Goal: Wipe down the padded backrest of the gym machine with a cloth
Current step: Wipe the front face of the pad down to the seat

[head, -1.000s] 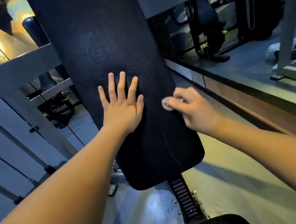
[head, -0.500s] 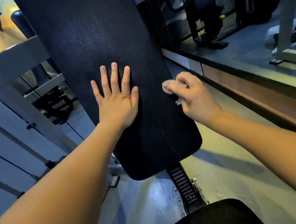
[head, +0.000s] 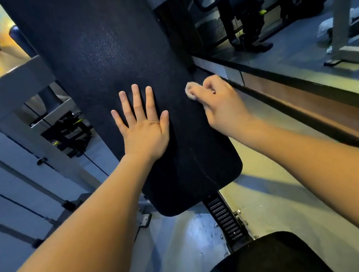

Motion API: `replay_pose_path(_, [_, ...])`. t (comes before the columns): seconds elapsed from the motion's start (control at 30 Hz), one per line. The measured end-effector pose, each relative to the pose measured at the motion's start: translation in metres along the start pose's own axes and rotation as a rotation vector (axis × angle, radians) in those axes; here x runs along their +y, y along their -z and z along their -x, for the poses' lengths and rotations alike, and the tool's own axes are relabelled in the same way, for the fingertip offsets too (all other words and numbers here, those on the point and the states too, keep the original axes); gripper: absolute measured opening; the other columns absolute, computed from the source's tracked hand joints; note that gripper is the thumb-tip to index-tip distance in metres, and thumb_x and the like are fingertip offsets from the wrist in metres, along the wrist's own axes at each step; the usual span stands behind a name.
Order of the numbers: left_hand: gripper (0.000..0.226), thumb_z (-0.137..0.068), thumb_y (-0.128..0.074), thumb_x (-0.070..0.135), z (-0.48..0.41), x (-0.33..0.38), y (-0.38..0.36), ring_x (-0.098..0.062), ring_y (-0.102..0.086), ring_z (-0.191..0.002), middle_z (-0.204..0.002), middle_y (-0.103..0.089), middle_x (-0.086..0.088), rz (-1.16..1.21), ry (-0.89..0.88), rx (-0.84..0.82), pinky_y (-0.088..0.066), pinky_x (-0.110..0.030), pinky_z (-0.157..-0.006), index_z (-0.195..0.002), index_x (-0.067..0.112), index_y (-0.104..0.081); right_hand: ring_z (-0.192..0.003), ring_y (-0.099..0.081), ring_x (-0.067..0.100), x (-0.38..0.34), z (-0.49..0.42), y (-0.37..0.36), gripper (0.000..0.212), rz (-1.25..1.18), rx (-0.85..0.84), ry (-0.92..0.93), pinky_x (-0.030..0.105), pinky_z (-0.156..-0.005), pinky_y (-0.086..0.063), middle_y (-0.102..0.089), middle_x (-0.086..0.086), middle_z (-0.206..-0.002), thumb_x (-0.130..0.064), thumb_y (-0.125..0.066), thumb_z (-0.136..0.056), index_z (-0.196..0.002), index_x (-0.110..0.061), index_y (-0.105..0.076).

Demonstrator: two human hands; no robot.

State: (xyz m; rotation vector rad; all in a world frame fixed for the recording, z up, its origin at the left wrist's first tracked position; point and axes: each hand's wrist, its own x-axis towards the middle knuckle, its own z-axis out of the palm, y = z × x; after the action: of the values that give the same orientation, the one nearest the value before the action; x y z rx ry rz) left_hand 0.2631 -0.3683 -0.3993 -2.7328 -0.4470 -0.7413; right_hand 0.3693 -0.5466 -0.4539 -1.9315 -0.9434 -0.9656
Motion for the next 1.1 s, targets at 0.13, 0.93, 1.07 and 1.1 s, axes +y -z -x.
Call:
replay_pose_path(0.13, [0.067, -0.104, -0.01, 0.057, 0.001, -0.001, -0.005, -0.028, 0.033, -0.148, -0.164, 0.029, 0.0, -0.011, 0.002, 0.009, 0.016, -0.06, -0.118, -0.158, 0.027, 0.016, -0.087, -0.037, 0.024, -0.001, 0.089, -0.008, 0.049, -0.005, -0.136, 0.123, 0.034, -0.07, -0.045, -0.049, 0.011, -0.105, 0.013, -0.056, -0.078, -0.12, -0.011, -0.064])
replay_pose_path(0.93, [0.065, -0.105, -0.017, 0.053, 0.013, -0.012, -0.005, -0.026, 0.024, -0.151, -0.167, 0.018, 0.004, -0.005, -0.07, 0.04, 0.01, -0.056, -0.121, -0.159, 0.031, 0.01, -0.095, -0.046, 0.034, -0.017, 0.055, 0.002, 0.045, 0.054, -0.099, 0.084, 0.044, -0.062, -0.053, -0.052, 0.016, -0.11, 0.003, -0.053, -0.086, -0.126, -0.015, -0.064])
replay_pose_path(1.07, [0.057, -0.107, -0.028, 0.041, 0.019, -0.024, 0.0, -0.022, 0.008, -0.155, -0.169, -0.001, 0.004, 0.058, -0.135, 0.111, 0.004, -0.049, -0.124, -0.16, 0.032, -0.01, -0.095, -0.046, 0.034, -0.028, 0.055, -0.02, 0.049, 0.079, -0.07, 0.029, 0.045, -0.068, -0.053, -0.054, 0.016, -0.109, 0.005, -0.055, -0.085, -0.131, -0.011, -0.062])
replay_pose_path(1.1, [0.055, -0.107, -0.031, 0.037, 0.023, -0.028, 0.0, -0.022, 0.003, -0.155, -0.169, -0.006, 0.003, 0.084, -0.144, 0.13, 0.002, -0.048, -0.124, -0.16, 0.032, -0.017, -0.092, -0.045, 0.033, -0.029, 0.069, -0.023, 0.051, 0.076, -0.1, 0.067, 0.045, -0.067, -0.052, -0.054, 0.016, -0.107, 0.008, -0.055, -0.083, -0.131, -0.009, -0.061])
